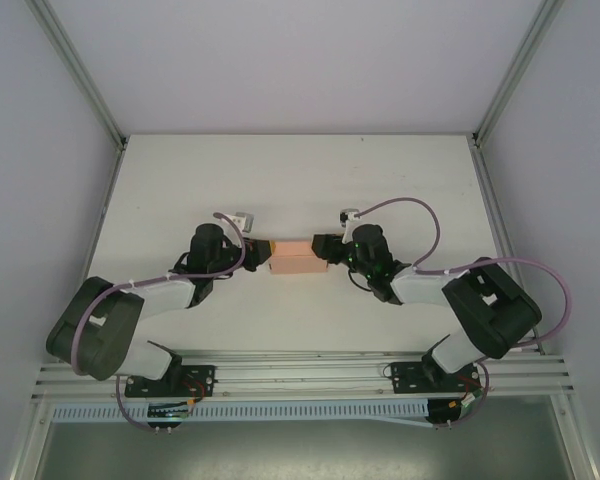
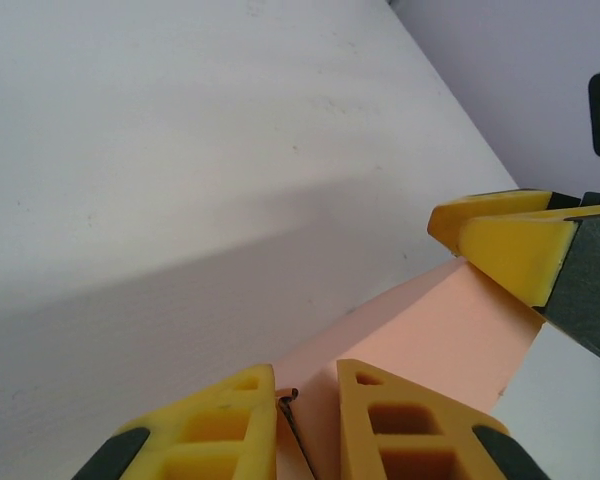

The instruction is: Assemble paper box

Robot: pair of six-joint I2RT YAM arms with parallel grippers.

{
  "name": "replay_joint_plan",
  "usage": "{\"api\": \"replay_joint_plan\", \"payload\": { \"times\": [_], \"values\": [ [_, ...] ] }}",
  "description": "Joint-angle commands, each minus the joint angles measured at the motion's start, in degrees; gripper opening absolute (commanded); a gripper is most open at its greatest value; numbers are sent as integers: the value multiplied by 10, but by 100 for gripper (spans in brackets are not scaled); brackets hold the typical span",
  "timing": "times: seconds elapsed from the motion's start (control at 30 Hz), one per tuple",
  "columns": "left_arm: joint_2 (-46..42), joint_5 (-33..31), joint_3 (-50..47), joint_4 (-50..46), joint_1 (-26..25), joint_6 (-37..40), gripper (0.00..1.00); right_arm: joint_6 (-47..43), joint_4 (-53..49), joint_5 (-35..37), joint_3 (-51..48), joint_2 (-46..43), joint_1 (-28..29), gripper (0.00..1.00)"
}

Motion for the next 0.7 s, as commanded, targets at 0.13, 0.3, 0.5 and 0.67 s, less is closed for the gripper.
{"api": "replay_joint_plan", "payload": {
  "times": [0.13, 0.3, 0.5, 0.67],
  "values": [
    [74, -30, -84, -62, -8, 17, 2, -49, -13, -10, -89, 74, -27, 29],
    [74, -50, -99, -48, -8, 23, 0, -85, 57, -27, -112, 103, -31, 16],
    [98, -54, -101, -27, -9, 23, 0, -88, 108, -45, -121, 130, -46, 0],
    [86, -74, -114, -11, -9, 27, 0, -92, 106, -43, -123, 129, -53, 0]
  ]
}}
